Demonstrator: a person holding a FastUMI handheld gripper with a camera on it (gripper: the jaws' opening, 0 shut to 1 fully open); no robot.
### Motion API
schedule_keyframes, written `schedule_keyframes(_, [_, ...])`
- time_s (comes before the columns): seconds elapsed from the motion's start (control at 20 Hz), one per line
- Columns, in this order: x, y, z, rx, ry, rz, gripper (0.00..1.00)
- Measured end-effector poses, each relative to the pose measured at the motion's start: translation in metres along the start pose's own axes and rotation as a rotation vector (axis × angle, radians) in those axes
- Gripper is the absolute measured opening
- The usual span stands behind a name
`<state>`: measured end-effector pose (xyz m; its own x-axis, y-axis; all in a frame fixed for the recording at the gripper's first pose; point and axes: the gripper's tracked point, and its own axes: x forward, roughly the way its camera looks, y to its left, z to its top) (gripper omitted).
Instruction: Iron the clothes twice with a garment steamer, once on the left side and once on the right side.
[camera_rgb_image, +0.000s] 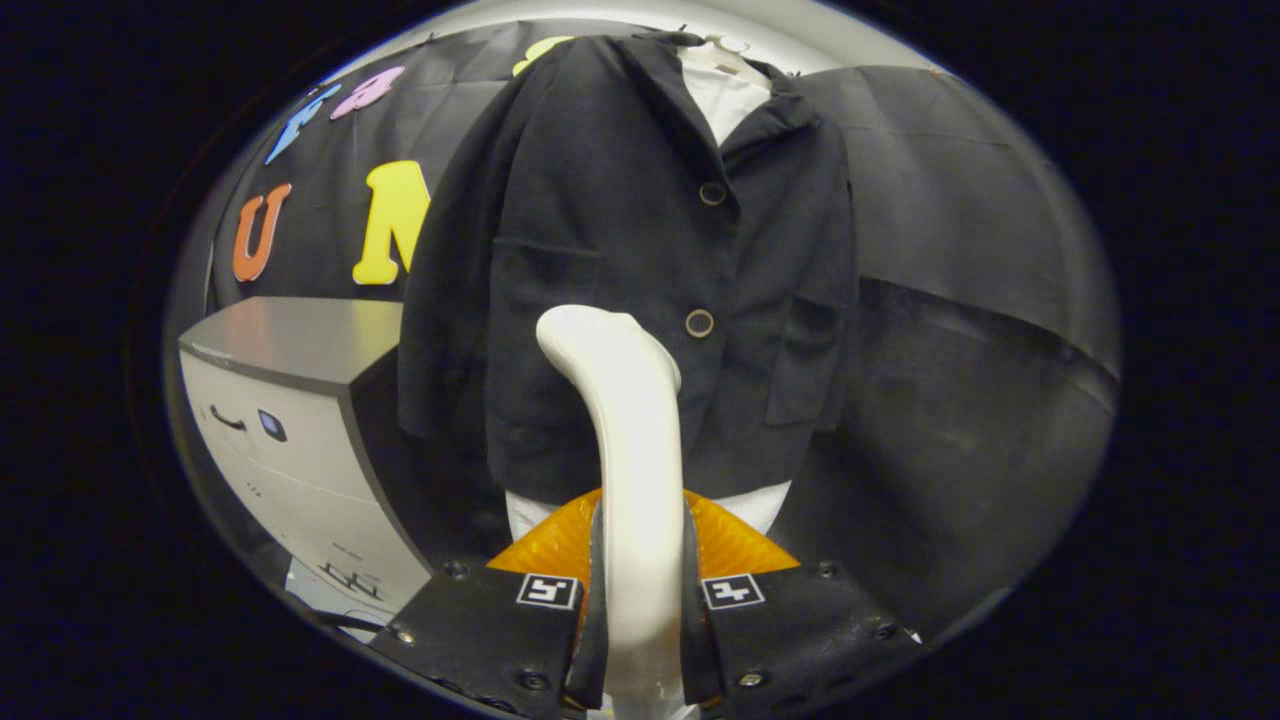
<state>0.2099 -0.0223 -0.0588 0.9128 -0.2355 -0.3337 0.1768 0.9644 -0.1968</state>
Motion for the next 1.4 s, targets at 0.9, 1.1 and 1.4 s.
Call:
schedule_keyframes(0.9, [-0.003, 0.002, -0.081, -0.011, 0.120, -0.015, 0.32])
schedule_keyframes(1.1, [-0.022, -0.022, -0.025, 0.094, 0.032, -0.012, 0.32])
schedule_keyframes(1.4, [-0.051, -0.086, 0.105, 0.207, -0.198, -0.041, 0.32])
